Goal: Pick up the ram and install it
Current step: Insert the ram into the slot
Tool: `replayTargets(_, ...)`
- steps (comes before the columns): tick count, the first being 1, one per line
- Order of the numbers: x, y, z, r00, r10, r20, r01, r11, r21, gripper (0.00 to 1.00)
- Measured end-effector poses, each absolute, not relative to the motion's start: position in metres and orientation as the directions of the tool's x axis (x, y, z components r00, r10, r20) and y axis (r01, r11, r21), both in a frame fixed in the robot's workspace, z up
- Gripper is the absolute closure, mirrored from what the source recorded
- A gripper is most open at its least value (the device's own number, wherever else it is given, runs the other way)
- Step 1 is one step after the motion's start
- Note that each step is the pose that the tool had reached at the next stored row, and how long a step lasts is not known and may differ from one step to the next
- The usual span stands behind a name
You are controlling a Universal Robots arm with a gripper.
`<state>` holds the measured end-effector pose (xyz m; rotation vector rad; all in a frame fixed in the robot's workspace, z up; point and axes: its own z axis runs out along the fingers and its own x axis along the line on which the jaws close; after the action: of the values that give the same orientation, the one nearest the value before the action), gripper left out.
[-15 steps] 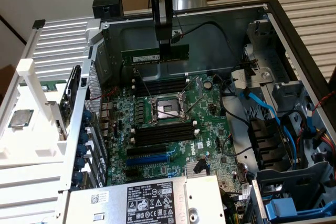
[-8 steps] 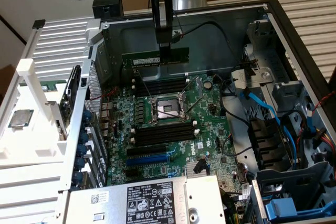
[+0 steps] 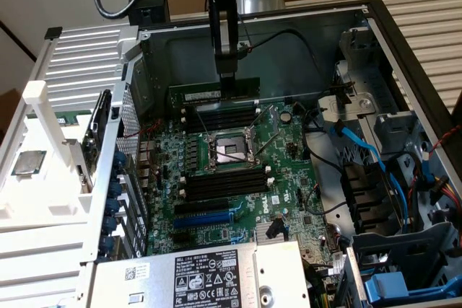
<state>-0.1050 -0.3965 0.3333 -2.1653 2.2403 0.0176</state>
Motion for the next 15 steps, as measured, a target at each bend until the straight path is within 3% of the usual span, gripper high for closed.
replayTargets(15,-0.103,-0.41,0.308,-0.034,-0.999,-0.026,-0.999,0.034,-0.01,0.88)
